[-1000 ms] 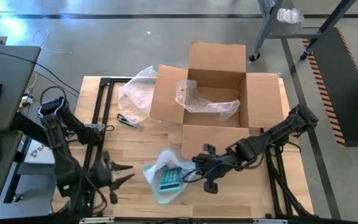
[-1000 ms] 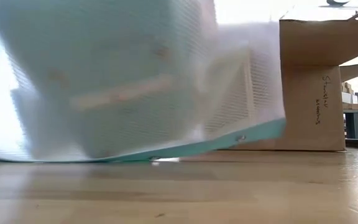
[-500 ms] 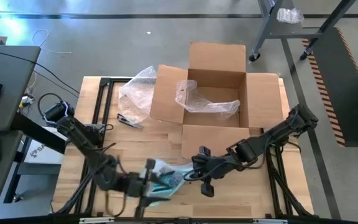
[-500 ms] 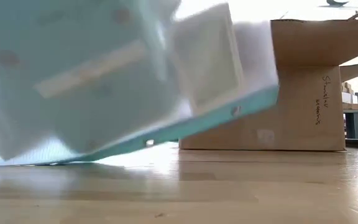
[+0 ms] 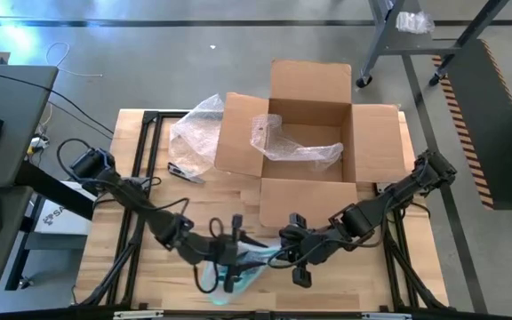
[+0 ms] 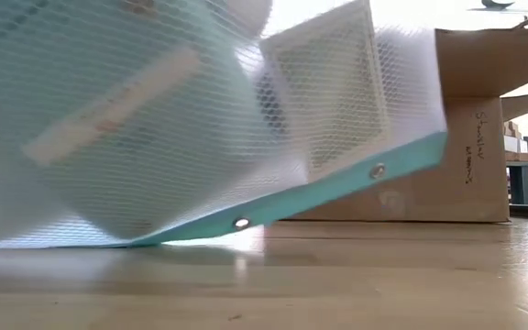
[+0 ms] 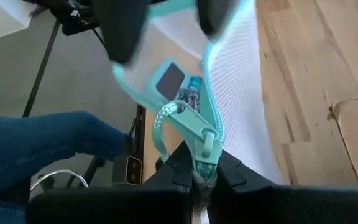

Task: Unpack boxes
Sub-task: Close the white zip bag

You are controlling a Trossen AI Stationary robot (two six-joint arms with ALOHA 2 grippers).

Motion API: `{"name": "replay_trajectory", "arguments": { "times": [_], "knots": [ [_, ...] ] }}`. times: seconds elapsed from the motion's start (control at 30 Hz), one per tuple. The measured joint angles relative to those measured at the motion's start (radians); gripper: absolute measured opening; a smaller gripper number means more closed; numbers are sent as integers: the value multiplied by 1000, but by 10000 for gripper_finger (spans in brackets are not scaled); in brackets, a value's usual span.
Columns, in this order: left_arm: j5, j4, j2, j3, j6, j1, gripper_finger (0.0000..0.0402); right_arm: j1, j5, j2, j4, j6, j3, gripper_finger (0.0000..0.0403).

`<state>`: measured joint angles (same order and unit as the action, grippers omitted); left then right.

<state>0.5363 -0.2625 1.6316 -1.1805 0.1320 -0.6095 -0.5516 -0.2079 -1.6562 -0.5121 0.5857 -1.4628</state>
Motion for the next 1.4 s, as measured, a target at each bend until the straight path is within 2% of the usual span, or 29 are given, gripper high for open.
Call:
{"name": "replay_trajectory", "arguments": {
  "times": [0.17, 0.43, 0.73, 0.83, 1.0, 1.2, 1.3, 1.4],
  "knots": [
    [-9, -1, 21, 0, -1, 10, 203, -2, -2, 0, -19, 11, 0, 0],
    [-19, -61, 115, -1, -129, 3, 203, -4, -35, 0, -30, 13, 0, 0],
    [183, -80, 164, -3, -233, -51, 202, -6, -45, 0, -36, 28, 0, 0],
    [239, -72, 164, -2, -252, -68, 189, -16, -77, 0, -42, 44, 0, 0],
    [252, -11, 164, -2, -348, -66, 140, -39, -88, 0, -45, 70, 0, 0],
    [234, -46, 164, -3, -295, -61, 87, -81, -128, 0, -45, 89, 0, 0],
    [249, -50, 168, -60, -151, -80, 75, -91, -134, 2, -42, 97, 0, 0],
    [318, -7, 163, -145, -19, -103, 67, -99, -170, 2, -38, 113, -1, 0]
  ]
}}
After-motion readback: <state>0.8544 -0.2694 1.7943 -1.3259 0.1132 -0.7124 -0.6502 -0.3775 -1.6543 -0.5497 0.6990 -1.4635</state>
